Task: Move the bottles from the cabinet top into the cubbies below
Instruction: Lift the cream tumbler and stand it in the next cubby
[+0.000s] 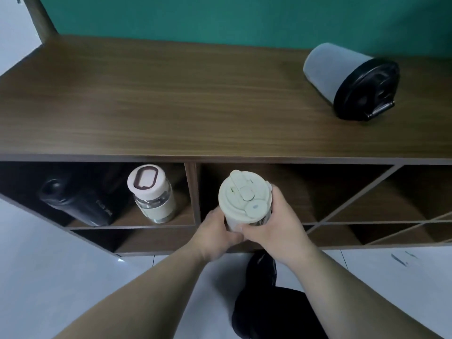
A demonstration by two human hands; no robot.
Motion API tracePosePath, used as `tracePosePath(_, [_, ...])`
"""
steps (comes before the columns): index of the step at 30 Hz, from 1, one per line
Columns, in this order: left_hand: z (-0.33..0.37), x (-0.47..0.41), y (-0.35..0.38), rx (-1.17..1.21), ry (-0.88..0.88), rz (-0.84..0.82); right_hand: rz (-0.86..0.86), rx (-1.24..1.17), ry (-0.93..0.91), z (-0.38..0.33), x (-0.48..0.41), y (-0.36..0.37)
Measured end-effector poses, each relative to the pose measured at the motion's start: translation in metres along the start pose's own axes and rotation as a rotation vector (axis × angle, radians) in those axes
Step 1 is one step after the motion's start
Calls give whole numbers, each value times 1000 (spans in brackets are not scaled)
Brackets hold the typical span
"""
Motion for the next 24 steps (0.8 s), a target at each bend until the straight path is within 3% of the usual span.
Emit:
tracePosePath(17, [-23, -22, -3, -3, -192, 199, 76, -142, 17, 28, -59, 7])
tracePosePath(24, [-28, -22, 2, -63, -274, 297, -6, -208, 80, 52, -62, 19])
Point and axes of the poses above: each hand's wrist, its own x-axis away from the middle knuckle, its own y-axis out of the palm, z = x × y, the point moved 6 cm from there along -x, towards the middle knuckle, and after that the axes turned 1 degree about -z, right-handed, at the moved point
